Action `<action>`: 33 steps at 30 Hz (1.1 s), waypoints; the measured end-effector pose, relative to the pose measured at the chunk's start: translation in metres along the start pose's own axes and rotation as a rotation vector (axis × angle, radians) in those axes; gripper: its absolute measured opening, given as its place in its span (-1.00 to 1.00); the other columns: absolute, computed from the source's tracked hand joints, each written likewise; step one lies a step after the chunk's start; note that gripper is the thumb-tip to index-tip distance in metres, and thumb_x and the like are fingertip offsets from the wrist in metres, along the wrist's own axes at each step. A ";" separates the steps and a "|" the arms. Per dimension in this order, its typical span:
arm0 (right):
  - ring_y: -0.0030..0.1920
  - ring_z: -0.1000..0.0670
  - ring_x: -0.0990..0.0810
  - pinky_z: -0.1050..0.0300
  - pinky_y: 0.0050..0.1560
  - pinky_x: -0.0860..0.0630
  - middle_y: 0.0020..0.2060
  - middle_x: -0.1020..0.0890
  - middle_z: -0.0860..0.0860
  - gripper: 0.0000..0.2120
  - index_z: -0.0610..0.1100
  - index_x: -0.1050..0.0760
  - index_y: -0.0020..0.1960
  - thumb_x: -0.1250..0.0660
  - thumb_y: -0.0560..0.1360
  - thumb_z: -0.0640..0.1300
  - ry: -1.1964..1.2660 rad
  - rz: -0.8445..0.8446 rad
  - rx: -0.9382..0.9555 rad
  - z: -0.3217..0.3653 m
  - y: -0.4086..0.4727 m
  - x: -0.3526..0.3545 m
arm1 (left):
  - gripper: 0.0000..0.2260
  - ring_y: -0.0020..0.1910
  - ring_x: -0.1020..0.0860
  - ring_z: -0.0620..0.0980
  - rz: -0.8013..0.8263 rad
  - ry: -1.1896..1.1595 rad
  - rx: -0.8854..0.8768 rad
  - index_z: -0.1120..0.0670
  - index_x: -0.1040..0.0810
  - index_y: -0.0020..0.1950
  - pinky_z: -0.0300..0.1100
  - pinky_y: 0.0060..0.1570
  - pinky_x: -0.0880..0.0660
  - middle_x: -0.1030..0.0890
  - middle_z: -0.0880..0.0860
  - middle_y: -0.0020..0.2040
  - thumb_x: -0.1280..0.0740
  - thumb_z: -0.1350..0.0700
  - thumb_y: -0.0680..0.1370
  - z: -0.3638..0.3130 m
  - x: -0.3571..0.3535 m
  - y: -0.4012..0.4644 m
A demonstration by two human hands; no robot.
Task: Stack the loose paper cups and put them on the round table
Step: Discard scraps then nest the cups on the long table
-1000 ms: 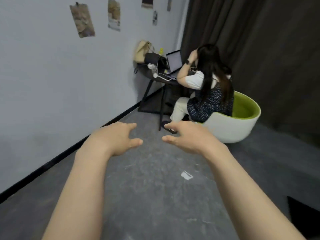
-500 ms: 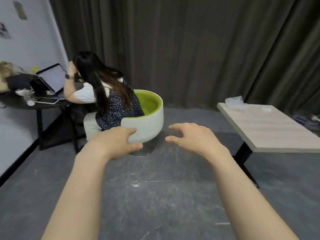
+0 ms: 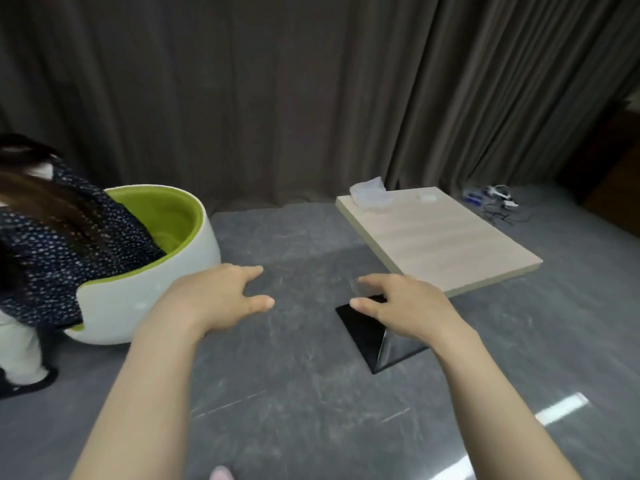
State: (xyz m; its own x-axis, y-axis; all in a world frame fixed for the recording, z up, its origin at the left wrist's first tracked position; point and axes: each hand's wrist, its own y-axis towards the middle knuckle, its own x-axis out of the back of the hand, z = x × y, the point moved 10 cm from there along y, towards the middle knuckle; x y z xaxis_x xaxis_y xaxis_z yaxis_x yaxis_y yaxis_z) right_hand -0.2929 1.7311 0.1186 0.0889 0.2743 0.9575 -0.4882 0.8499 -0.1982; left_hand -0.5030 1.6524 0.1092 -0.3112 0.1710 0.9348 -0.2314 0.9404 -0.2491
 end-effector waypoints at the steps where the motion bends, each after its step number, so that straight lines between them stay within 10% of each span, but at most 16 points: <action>1: 0.38 0.02 -0.40 0.03 0.30 -0.36 0.39 -0.43 0.11 -0.48 0.15 -0.27 0.45 -0.16 0.54 0.28 -0.002 -0.002 -0.029 -0.010 0.017 0.001 | -0.39 0.46 -0.28 -0.01 0.011 0.001 -0.016 -0.14 -0.12 0.55 -0.08 0.32 -0.32 -0.29 0.01 0.50 -0.21 -0.25 0.56 0.000 0.003 0.022; 21: 0.27 0.04 -0.50 0.08 0.20 -0.39 0.27 -0.54 0.09 -0.53 0.21 -0.32 0.40 -0.20 0.52 0.27 0.173 -0.064 -0.521 -0.170 0.288 0.037 | -0.40 0.38 -0.37 0.01 0.116 0.141 -0.422 -0.18 -0.05 0.56 -0.05 0.11 -0.37 -0.20 -0.03 0.50 -0.16 -0.26 0.57 -0.090 0.043 0.429; 33: 0.35 0.02 -0.41 0.08 0.28 -0.32 0.35 -0.43 0.06 -0.51 0.22 -0.18 0.48 -0.16 0.58 0.19 0.100 0.003 -0.451 -0.309 0.483 0.067 | -0.14 0.55 0.11 0.04 0.161 0.133 -0.465 -0.31 0.14 0.53 0.23 0.44 0.02 0.28 -0.02 0.56 -0.37 -0.27 0.41 -0.208 -0.012 0.669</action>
State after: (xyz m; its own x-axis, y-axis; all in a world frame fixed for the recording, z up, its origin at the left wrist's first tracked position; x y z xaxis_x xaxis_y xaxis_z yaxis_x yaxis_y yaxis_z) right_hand -0.2547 2.2989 0.0229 0.1818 0.3005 0.9363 -0.0639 0.9538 -0.2937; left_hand -0.4627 2.3402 -0.0159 -0.1822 0.3324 0.9254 0.2538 0.9251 -0.2824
